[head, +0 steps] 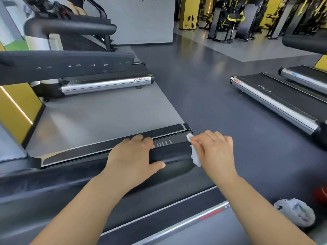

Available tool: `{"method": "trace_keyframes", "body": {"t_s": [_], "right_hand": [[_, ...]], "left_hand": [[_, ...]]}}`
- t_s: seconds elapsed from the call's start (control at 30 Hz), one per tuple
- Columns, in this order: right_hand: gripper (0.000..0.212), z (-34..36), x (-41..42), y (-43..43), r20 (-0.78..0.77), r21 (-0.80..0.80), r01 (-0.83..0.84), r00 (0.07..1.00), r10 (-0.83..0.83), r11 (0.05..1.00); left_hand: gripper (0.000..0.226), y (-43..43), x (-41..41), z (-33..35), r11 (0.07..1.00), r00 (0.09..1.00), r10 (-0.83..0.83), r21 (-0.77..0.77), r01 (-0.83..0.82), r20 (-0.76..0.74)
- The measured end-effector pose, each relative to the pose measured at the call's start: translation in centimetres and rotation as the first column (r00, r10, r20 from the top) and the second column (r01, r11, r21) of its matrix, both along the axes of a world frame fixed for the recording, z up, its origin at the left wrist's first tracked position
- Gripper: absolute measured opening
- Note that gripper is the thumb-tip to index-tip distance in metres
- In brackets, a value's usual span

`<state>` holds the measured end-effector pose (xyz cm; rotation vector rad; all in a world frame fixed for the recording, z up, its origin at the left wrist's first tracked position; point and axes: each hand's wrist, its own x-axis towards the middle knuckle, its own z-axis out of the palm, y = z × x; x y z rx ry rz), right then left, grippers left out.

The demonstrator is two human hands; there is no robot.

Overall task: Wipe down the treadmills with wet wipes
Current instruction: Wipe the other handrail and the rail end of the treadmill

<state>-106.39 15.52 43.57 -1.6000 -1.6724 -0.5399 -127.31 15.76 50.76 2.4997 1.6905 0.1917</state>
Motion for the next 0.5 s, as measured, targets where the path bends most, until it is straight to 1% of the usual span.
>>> {"method": "trace_keyframes", "body": {"t_s": [0.07, 0.13, 0.2, 0.27, 0.37, 0.43, 0.5], "right_hand": [[0.028, 0.1, 1.7, -0.3, -0.097, -0.03, 0.06, 0.993, -0.063, 0.998], [0.028, 0.6, 1.1, -0.6, -0.213, -0.01, 0.017, 0.977, -0.018, 1.0], [0.027, 1.3, -1.7, -0.6, -0.249, 0.018, -0.039, 0.968, 0.042, 0.999], [0.027, 1.6, -5.0, -0.6, -0.204, 0.024, -0.076, 0.976, 0.079, 0.997], [0.033, 1.2, -7.6, -1.2, -0.077, -0.043, -0.099, 0.992, 0.095, 0.994], [0.037, 1.0, -7.8, -1.6, -0.05, -0.058, -0.09, 0.995, 0.087, 0.994], [0.038, 0.8, -7.6, -1.8, -0.054, -0.067, -0.073, 0.996, 0.069, 0.995]], "left_hand": [[0.05, 0.0, 0.1, -0.1, 1.0, 1.0, -0.001, 0.002, 0.001, 0.004], [0.049, 0.1, 0.2, -0.1, 1.0, 1.0, -0.008, 0.011, 0.008, 0.004], [0.049, 0.1, 0.2, -0.2, 1.0, 1.0, -0.013, 0.014, 0.013, -0.003], [0.05, 0.1, 0.0, -0.3, 1.0, 1.0, -0.016, 0.023, 0.016, -0.009], [0.049, 0.1, -0.1, -0.6, 0.998, 0.999, -0.032, 0.055, 0.032, 0.007], [0.048, 0.2, -0.3, -0.6, 0.997, 0.999, -0.046, 0.064, 0.044, 0.028], [0.049, 0.3, -0.4, -0.7, 0.997, 0.997, -0.059, 0.057, 0.056, 0.042]]}}
